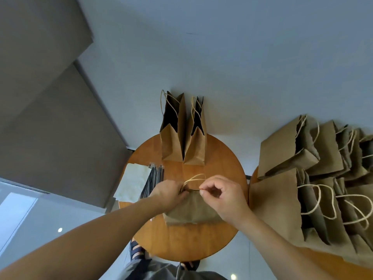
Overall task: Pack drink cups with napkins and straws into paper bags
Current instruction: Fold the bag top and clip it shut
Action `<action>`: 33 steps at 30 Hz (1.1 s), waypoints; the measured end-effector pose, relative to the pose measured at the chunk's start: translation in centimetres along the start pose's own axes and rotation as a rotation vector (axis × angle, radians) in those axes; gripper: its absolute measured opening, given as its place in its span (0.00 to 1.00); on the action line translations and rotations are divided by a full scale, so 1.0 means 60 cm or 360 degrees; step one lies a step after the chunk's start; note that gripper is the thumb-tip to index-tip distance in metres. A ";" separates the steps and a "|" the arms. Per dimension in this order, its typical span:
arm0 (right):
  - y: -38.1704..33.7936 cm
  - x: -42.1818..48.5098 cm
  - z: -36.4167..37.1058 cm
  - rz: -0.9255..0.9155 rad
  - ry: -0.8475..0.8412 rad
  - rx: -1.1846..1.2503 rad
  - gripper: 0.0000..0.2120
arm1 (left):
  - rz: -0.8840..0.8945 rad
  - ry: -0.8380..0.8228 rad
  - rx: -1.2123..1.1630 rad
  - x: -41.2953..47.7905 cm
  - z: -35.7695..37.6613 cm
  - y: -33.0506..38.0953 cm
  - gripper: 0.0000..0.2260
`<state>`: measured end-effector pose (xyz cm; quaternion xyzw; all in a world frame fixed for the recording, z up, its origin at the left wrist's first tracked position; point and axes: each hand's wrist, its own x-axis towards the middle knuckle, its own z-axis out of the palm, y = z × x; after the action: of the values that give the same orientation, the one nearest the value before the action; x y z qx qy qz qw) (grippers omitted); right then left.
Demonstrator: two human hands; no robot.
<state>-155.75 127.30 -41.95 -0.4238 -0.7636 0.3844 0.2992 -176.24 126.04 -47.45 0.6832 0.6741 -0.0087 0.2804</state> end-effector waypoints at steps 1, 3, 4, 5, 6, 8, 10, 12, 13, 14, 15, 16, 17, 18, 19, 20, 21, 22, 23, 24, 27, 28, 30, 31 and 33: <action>0.003 -0.005 0.013 -0.0003 -0.0051 -0.0038 0.03 | 0.0005 0.0017 0.0000 -0.002 0.003 0.002 0.09; 0.012 -0.009 0.037 0.0036 -0.0120 -0.0112 0.02 | 0.0044 0.0055 -0.0027 -0.008 0.009 0.004 0.10; 0.017 -0.009 0.044 0.0066 -0.0132 -0.0143 0.02 | 0.0070 0.0086 -0.0044 -0.011 0.013 0.005 0.10; 0.021 -0.007 0.050 0.0084 -0.0128 -0.0180 0.03 | 0.0102 0.0134 -0.0060 -0.015 0.017 0.006 0.09; 0.025 -0.005 0.054 0.0085 -0.0117 -0.0229 0.04 | 0.0129 0.0179 -0.0066 -0.019 0.021 0.007 0.09; 0.032 -0.002 0.057 0.0041 -0.0094 -0.0340 0.04 | 0.0192 0.0219 -0.0051 -0.024 0.027 0.008 0.09; 0.036 -0.002 0.057 0.0016 -0.0077 -0.0424 0.02 | 0.0251 0.0213 0.0012 -0.027 0.032 0.009 0.10; 0.040 -0.003 0.055 0.0024 -0.0064 -0.0468 0.01 | 0.0290 0.0229 0.0051 -0.027 0.035 0.009 0.11; 0.042 -0.003 0.054 0.0030 -0.0069 -0.0475 0.01 | 0.0296 0.0234 0.0061 -0.027 0.035 0.009 0.12; 0.044 -0.003 0.053 0.0042 -0.0092 -0.0474 0.01 | 0.0297 0.0233 0.0068 -0.026 0.035 0.009 0.13; 0.045 -0.003 0.053 0.0059 -0.0127 -0.0467 0.02 | 0.0300 0.0225 0.0068 -0.026 0.034 0.009 0.14; 0.045 -0.002 0.052 0.0078 -0.0162 -0.0456 0.03 | 0.0308 0.0215 0.0062 -0.025 0.033 0.009 0.14; 0.045 -0.001 0.052 0.0094 -0.0183 -0.0448 0.03 | 0.0318 0.0211 0.0060 -0.025 0.032 0.009 0.15; 0.045 0.000 0.052 0.0107 -0.0189 -0.0449 0.03 | 0.0324 0.0208 0.0063 -0.025 0.031 0.009 0.15; 0.046 0.002 0.052 0.0120 -0.0187 -0.0457 0.03 | 0.0327 0.0210 0.0070 -0.025 0.031 0.008 0.15; 0.048 0.003 0.052 0.0133 -0.0183 -0.0469 0.02 | 0.0325 0.0212 0.0074 -0.025 0.031 0.008 0.15; 0.049 0.003 0.052 0.0143 -0.0183 -0.0483 0.02 | 0.0322 0.0216 0.0074 -0.025 0.031 0.009 0.15; 0.051 0.004 0.053 0.0149 -0.0189 -0.0496 0.02 | 0.0322 0.0223 0.0072 -0.025 0.032 0.009 0.15; 0.052 0.004 0.053 0.0151 -0.0197 -0.0510 0.03 | 0.0326 0.0230 0.0070 -0.025 0.033 0.008 0.15; 0.053 0.005 0.055 0.0149 -0.0201 -0.0529 0.03 | 0.0330 0.0236 0.0069 -0.025 0.034 0.008 0.15; 0.055 0.008 0.058 0.0130 -0.0198 -0.0588 0.04 | 0.0340 0.0240 0.0074 -0.024 0.036 0.005 0.15; 0.055 0.009 0.058 0.0119 -0.0203 -0.0600 0.05 | 0.0342 0.0238 0.0078 -0.023 0.036 0.005 0.15; 0.055 0.010 0.059 0.0076 -0.0221 -0.0620 0.05 | 0.0344 0.0242 0.0060 -0.022 0.036 0.003 0.15; 0.056 0.009 0.059 0.0059 -0.0230 -0.0632 0.04 | 0.0349 0.0245 0.0040 -0.022 0.037 0.003 0.15; 0.055 0.009 0.058 0.0047 -0.0247 -0.0659 0.05 | 0.0359 0.0247 0.0004 -0.022 0.037 0.002 0.14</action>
<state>-157.33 127.74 -46.50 -0.4566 -0.8407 0.2552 0.1404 -175.43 123.94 -48.78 0.7537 0.6128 0.0749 0.2256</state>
